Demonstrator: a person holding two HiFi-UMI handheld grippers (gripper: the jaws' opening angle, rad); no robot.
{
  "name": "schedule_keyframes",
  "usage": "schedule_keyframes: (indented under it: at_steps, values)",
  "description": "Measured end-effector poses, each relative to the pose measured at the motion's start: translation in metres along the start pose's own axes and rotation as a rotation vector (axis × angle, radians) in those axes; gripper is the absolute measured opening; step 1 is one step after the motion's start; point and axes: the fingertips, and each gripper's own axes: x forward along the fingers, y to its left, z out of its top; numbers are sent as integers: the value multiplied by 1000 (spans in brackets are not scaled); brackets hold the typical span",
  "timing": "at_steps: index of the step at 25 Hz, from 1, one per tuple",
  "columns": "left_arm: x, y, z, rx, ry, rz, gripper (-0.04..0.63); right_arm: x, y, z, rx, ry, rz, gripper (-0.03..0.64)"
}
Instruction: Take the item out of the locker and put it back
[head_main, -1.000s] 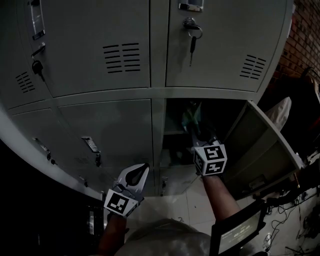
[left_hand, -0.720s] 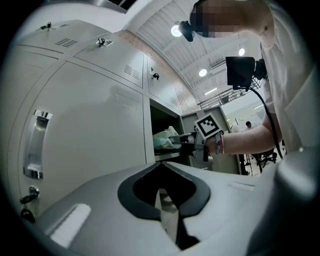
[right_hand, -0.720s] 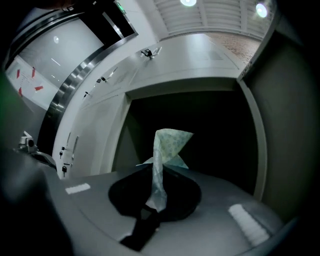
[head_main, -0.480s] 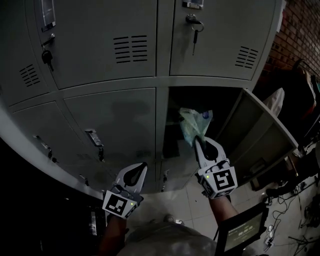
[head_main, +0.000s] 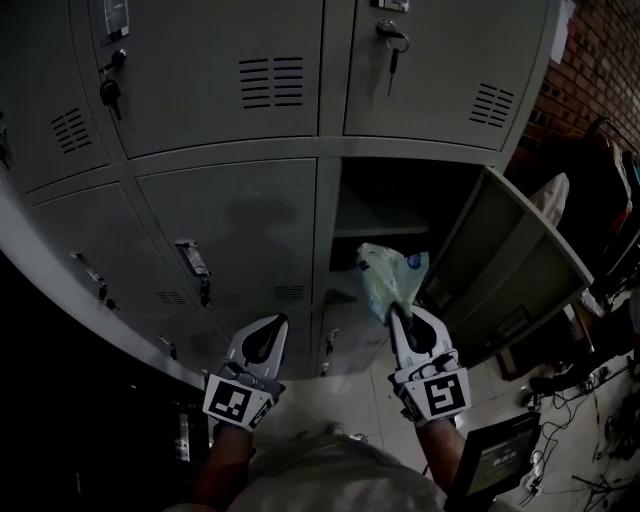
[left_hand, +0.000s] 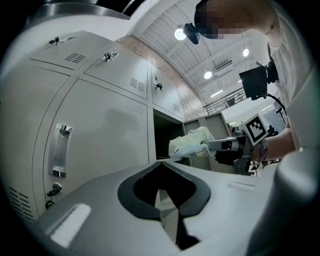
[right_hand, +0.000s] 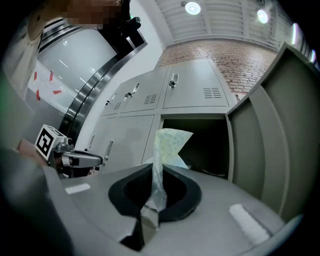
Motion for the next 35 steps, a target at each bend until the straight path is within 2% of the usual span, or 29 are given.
schedule_keyframes:
  at_steps: [4, 10, 20, 28, 35]
  values:
    - [2, 5, 5, 13, -7, 26, 0, 10, -3, 5, -2, -8, 17, 5]
    - [11, 2, 6, 12, -1, 23, 0, 24, -1, 0, -15, 9, 47, 5]
    - [26, -17, 5, 41, 18, -20, 0, 28, 1, 1, -4, 2, 67, 5]
    - [26, -33, 7, 28, 10, -72, 0, 21, 0, 5, -6, -13, 62, 5]
    - [31, -32, 14, 33, -17, -79, 0, 29, -9, 14, -15, -46, 45, 5]
